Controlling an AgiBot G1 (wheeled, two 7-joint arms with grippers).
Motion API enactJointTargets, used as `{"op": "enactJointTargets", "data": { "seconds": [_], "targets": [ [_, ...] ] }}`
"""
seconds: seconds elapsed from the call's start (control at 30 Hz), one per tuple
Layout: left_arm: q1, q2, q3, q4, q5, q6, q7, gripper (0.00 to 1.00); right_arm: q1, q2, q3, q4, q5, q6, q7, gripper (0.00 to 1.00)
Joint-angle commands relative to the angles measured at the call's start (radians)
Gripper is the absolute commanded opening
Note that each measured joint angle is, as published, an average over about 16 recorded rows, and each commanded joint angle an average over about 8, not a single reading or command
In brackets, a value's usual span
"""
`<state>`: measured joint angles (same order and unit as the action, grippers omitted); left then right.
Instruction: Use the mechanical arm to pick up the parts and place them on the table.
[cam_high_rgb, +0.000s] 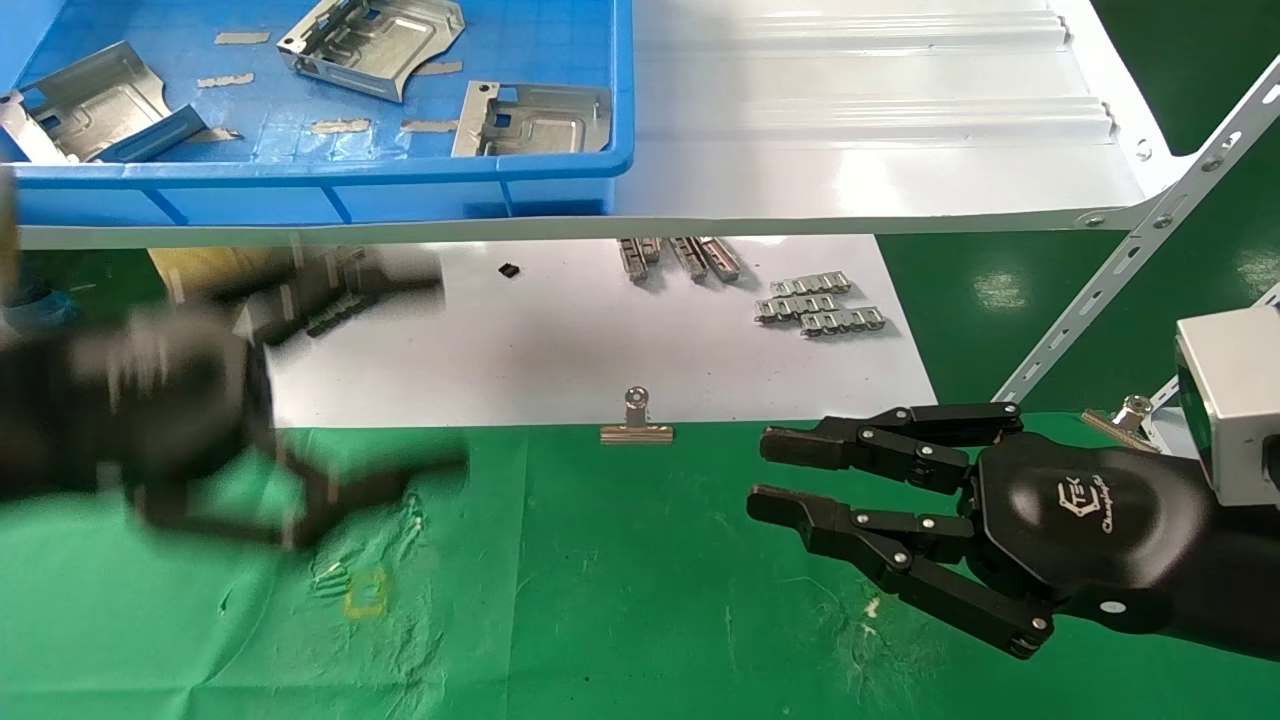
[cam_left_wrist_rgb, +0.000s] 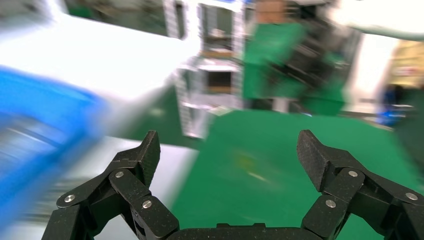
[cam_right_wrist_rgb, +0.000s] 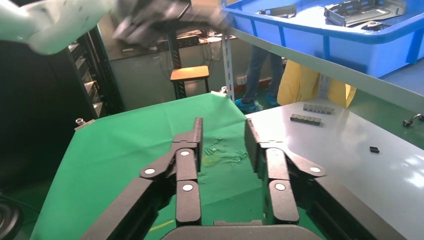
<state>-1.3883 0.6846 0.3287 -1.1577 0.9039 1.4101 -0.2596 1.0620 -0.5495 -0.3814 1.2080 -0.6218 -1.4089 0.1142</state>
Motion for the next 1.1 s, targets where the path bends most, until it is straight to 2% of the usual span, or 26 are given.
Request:
{"op": "enactJointTargets", "data": {
  "seconds": [0.03, 0.23, 0.4, 0.43, 0.47, 0.5, 0.67, 0.7, 0.73, 0.77, 1.1],
  "targets": [
    [-0.091, 0.016, 0.012, 0.017, 0.043, -0.027, -0.04, 1.0, 0.0, 0.0, 0.0, 0.0, 0.0, 0.0, 0.0, 0.0],
    [-0.407, 0.188, 0.117, 0.374, 0.298, -0.151, -0.032, 1.0, 0.0, 0.0, 0.0, 0.0, 0.0, 0.0, 0.0, 0.0],
    [-0.569, 0.322, 0.171, 0.693, 0.45, -0.348, 0.01, 1.0, 0.0, 0.0, 0.0, 0.0, 0.0, 0.0, 0.0, 0.0],
    [-0.589, 0.344, 0.179, 0.744, 0.472, -0.388, 0.015, 0.94, 0.0, 0.0, 0.0, 0.0, 0.0, 0.0, 0.0, 0.0],
    [-0.607, 0.365, 0.187, 0.792, 0.492, -0.425, 0.02, 0.82, 0.0, 0.0, 0.0, 0.0, 0.0, 0.0, 0.0, 0.03],
    [-0.622, 0.384, 0.196, 0.836, 0.511, -0.458, 0.024, 0.69, 0.0, 0.0, 0.0, 0.0, 0.0, 0.0, 0.0, 0.1],
    [-0.672, 0.447, 0.23, 0.99, 0.572, -0.543, 0.033, 0.07, 0.0, 0.0, 0.0, 0.0, 0.0, 0.0, 0.0, 0.72],
    [-0.679, 0.455, 0.234, 1.011, 0.579, -0.55, 0.034, 0.0, 0.0, 0.0, 0.0, 0.0, 0.0, 0.0, 0.0, 0.85],
    [-0.685, 0.46, 0.237, 1.028, 0.584, -0.554, 0.034, 0.0, 0.0, 0.0, 0.0, 0.0, 0.0, 0.0, 0.0, 0.95],
    [-0.691, 0.465, 0.239, 1.044, 0.587, -0.558, 0.034, 0.0, 0.0, 0.0, 0.0, 0.0, 0.0, 0.0, 0.0, 1.0],
    [-0.716, 0.483, 0.244, 1.122, 0.596, -0.582, 0.041, 0.0, 0.0, 0.0, 0.0, 0.0, 0.0, 0.0, 0.0, 1.0]
  ]
}}
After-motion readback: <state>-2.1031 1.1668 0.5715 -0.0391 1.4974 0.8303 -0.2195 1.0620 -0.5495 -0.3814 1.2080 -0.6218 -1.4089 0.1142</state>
